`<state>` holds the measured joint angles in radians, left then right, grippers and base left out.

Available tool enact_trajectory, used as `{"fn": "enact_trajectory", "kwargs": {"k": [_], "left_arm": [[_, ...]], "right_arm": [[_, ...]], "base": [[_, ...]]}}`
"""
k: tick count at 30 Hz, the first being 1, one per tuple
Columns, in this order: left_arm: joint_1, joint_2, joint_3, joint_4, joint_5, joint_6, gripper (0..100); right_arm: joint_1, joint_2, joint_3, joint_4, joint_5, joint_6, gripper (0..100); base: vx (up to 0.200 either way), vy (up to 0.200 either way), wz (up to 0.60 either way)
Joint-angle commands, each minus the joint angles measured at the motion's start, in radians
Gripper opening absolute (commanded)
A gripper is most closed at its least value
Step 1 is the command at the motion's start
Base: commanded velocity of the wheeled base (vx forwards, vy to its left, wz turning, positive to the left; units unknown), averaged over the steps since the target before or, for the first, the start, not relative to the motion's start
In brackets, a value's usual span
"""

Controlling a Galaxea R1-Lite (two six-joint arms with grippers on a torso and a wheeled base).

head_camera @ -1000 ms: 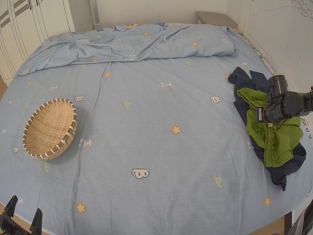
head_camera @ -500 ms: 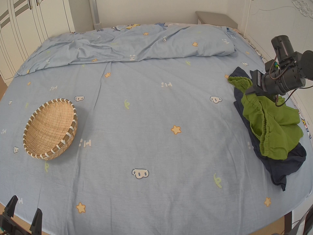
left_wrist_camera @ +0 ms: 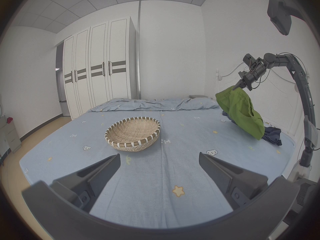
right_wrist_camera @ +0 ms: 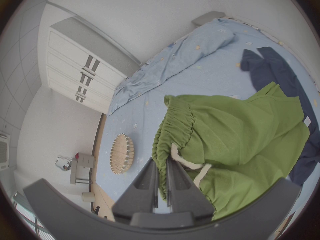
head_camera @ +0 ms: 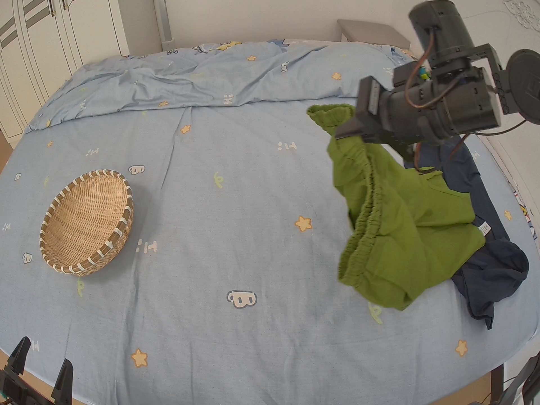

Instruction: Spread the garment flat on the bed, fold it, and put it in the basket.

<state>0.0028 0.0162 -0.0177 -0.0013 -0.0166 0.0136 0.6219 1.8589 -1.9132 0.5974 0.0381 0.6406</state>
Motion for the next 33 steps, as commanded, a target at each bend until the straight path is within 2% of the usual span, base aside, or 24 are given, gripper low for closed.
{"fn": "enact_trajectory", "kwargs": {"k": [1,4,10,11,20,27,30,33], "left_arm": [[0.000,-0.005,0.018,0.000,0.000,0.000,100],[0.000,-0.005,0.018,0.000,0.000,0.000,100],[0.000,-0.005,0.018,0.000,0.000,0.000,100],[0.000,-0.005,0.018,0.000,0.000,0.000,100],[0.000,-0.005,0.018,0.000,0.000,0.000,100],[0.000,-0.005,0.018,0.000,0.000,0.000,100],[0.000,-0.005,0.018,0.000,-0.002,0.003,100],[0.002,-0.004,0.018,-0.002,-0.006,0.008,100]], "right_arm": [[0.182,0.154,-0.087,-0.007,-0.069,0.037,0],[0.225,0.227,-0.087,-0.010,-0.081,0.042,0],[0.225,0.279,-0.087,-0.010,-0.093,0.040,0],[0.220,0.279,-0.087,-0.010,-0.093,0.039,100],[0.210,0.309,-0.087,-0.008,-0.090,0.028,100],[0.139,0.259,-0.087,0.015,-0.078,0.033,100],[0.067,0.117,-0.050,0.007,-0.021,0.030,100],[-0.028,-0.052,0.172,-0.045,0.100,0.019,100]], "base": [[0.000,0.000,0.00],[0.000,0.000,0.00],[0.000,0.000,0.00],[0.000,0.000,0.00],[0.000,0.000,0.00],[0.000,0.000,0.00],[0.000,0.000,0.00],[0.000,0.000,0.00]]}}
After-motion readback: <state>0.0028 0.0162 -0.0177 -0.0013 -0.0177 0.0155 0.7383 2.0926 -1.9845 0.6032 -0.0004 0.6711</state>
